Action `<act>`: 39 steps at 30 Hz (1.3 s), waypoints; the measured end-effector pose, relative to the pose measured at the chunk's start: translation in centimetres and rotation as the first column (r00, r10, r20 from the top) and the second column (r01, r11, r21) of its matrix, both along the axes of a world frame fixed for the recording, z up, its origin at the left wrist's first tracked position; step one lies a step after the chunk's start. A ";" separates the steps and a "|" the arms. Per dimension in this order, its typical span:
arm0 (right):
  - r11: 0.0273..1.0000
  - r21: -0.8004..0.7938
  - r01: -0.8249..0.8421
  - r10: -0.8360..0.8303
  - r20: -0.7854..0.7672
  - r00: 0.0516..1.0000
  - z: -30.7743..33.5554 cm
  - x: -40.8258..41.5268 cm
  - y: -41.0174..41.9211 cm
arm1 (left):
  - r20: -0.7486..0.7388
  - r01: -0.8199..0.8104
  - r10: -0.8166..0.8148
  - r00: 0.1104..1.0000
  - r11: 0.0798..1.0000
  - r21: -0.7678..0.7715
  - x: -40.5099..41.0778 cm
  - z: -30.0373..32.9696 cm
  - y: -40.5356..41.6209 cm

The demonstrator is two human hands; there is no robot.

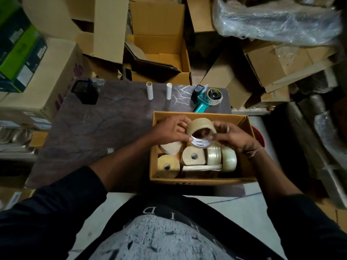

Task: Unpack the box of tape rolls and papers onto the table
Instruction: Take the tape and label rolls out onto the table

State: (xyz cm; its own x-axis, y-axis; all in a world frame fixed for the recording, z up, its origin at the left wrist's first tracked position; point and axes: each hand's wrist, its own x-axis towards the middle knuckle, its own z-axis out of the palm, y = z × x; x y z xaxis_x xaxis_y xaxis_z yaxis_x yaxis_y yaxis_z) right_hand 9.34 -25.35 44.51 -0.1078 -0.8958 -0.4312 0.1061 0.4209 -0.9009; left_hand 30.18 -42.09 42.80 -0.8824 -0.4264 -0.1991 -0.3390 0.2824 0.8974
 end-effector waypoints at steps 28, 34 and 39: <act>0.873 0.154 0.462 -0.166 -0.798 0.579 7.1 2.4 -2.0 | -0.244 -0.328 0.412 0.878 0.889 0.321 8.0 2.8 -3.9; 0.848 0.069 0.525 -0.478 -0.330 0.814 10.1 5.4 -6.0 | -0.220 -0.463 0.660 0.718 0.689 0.557 10.9 2.9 -6.3; 0.854 0.057 0.517 -0.475 -0.321 0.820 8.6 8.9 -12.1 | -0.063 -0.678 0.854 0.516 0.453 0.579 14.8 0.6 -9.6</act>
